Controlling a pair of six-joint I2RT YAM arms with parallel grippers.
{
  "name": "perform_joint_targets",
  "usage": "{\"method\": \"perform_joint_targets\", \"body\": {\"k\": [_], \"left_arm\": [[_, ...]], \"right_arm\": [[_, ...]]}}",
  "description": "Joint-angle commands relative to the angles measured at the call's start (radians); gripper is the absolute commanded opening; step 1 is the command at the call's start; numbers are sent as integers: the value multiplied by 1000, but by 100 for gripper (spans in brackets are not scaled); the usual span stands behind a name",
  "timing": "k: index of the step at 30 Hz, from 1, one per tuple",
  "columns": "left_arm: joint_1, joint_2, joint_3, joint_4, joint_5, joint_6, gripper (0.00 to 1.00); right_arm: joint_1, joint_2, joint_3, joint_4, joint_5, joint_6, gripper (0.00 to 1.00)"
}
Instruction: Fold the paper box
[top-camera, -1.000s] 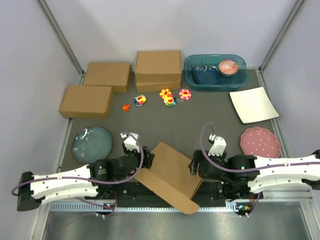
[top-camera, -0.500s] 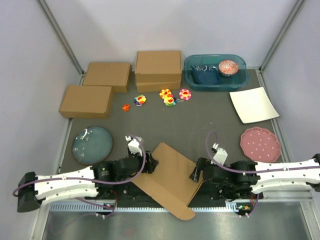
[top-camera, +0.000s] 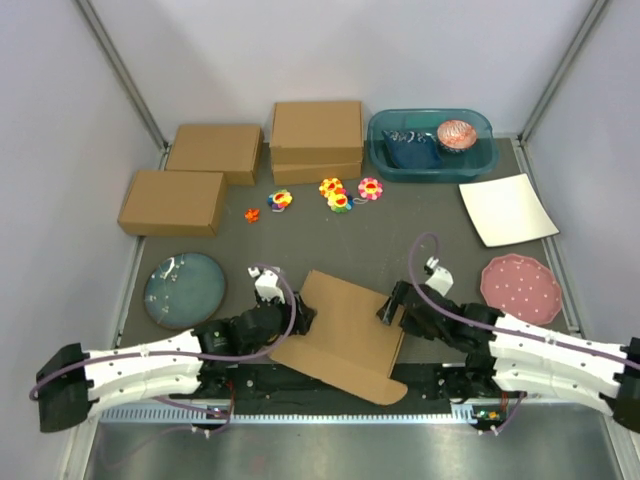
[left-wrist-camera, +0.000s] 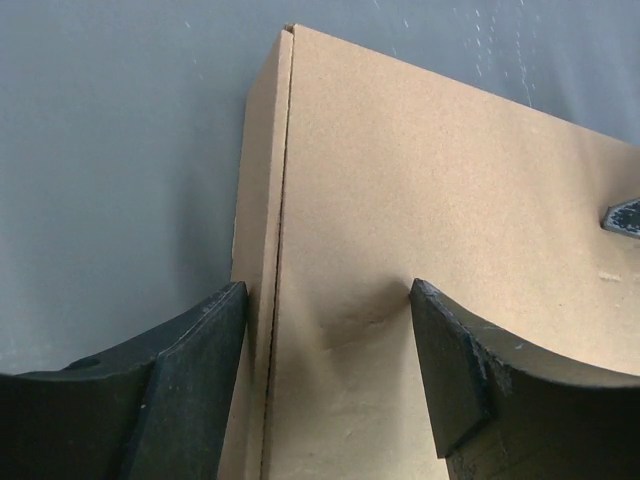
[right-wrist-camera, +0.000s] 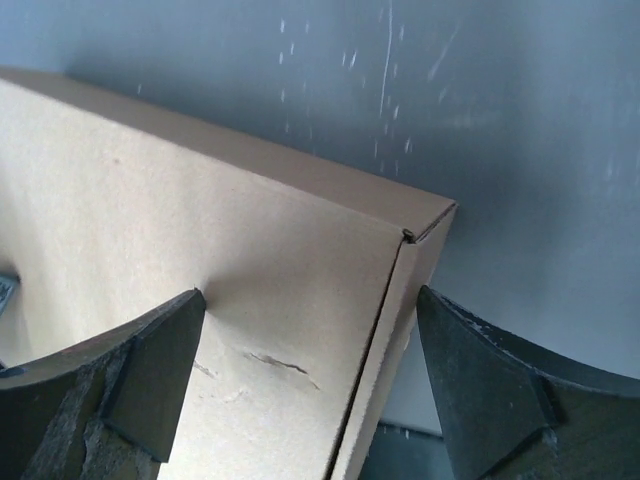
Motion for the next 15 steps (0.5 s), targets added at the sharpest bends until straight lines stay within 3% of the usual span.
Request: {"method": "perform_joint_targets", "body": {"k": [1, 4, 5, 7, 8, 9, 11, 15], "left_arm": [[138, 87, -3, 238, 167, 41, 68], [281, 195, 23, 335, 282, 69, 57], [312, 225, 53, 355, 304, 78, 49], [381, 328, 121, 378, 370, 98, 40], [399, 359, 145, 381, 396, 104, 37], [428, 417, 167, 384, 413, 112, 33], [454, 462, 224, 393, 453, 118, 31], [490, 520, 276, 390, 482, 124, 29]], "right_arm": [[-200, 179, 74, 286, -128, -289, 85], [-281, 344, 181, 326, -145, -434, 76], [-296, 383, 249, 326, -148, -496, 67], [-345, 487, 306, 328, -162, -534, 56], [-365, 518, 350, 332, -170, -565, 43], [-382, 541, 370, 341, -179, -576, 38], [-433, 593, 413, 361, -216, -600, 25], [-477, 624, 452, 371, -240, -643, 18]]}}
